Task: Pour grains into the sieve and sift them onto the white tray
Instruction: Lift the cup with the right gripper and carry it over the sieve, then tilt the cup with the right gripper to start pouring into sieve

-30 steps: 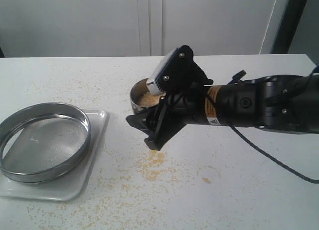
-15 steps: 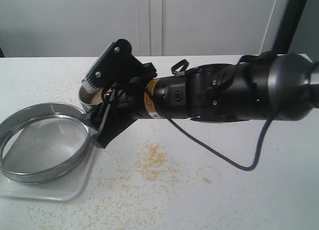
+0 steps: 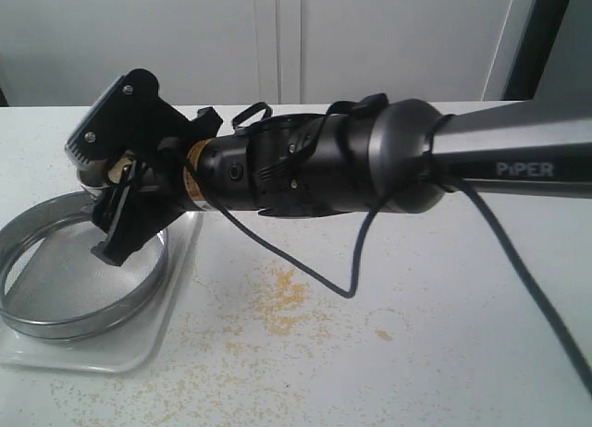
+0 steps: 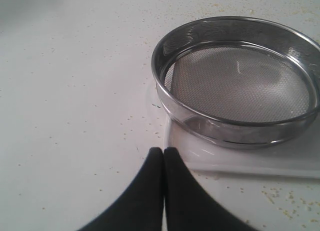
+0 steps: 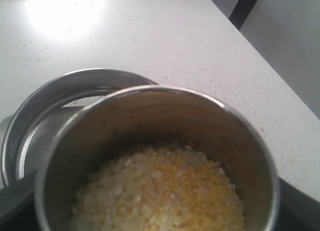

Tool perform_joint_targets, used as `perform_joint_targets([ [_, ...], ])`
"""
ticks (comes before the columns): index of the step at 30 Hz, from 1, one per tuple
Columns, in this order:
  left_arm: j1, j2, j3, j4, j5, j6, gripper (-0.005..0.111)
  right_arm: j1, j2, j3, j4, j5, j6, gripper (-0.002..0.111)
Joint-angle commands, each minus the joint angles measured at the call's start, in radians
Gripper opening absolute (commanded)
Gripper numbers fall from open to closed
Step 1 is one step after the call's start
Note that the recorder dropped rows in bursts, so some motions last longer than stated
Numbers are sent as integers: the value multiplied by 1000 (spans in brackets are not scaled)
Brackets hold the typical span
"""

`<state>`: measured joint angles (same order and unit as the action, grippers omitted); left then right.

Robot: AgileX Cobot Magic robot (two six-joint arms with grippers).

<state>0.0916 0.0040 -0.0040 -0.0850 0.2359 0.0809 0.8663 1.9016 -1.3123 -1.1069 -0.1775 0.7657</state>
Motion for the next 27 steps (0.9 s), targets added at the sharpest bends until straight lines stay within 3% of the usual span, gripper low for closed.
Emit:
perform_joint_targets([
  [1, -5, -4, 4, -3, -3, -1, 0, 16, 63, -87, -72, 1, -5, 0],
  [16, -5, -4, 4, -3, -3, -1, 0, 30, 199, -283, -211, 80, -8, 0],
  [27, -5, -4, 4, -3, -3, -1, 0, 32, 243, -337, -235, 120, -144, 0],
])
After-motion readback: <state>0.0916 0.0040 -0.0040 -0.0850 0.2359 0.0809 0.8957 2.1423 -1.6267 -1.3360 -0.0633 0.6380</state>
